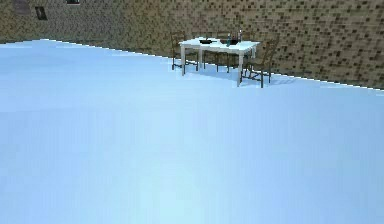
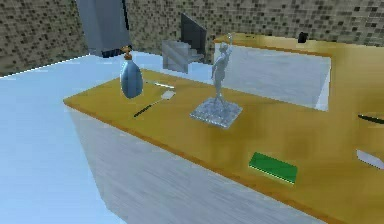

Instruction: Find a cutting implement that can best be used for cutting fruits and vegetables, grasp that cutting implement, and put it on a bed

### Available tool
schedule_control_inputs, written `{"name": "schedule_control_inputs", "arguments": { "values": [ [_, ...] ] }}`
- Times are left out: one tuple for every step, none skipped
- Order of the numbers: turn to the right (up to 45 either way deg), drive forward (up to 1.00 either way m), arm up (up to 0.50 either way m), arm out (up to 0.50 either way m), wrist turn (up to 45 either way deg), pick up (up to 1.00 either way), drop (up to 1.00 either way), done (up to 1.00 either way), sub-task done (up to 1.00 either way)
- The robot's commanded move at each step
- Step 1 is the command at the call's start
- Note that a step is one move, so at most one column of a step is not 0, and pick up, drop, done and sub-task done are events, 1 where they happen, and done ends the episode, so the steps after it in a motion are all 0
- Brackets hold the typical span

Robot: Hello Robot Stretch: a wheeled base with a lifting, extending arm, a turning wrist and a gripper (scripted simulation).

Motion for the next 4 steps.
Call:
{"name": "schedule_control_inputs", "arguments": {
  "values": [
    [-6.0,0.0,0.0,0.0,0.0,0.0,0.0,0.0,0.0],
    [45.0,0.0,0.0,0.0,0.0,0.0,0.0,0.0,0.0],
    [15.0,0.0,0.0,0.0,0.0,0.0,0.0,0.0,0.0],
    [0.0,0.65,0.0,0.0,0.0,0.0,0.0,0.0,0.0]
  ]
}}
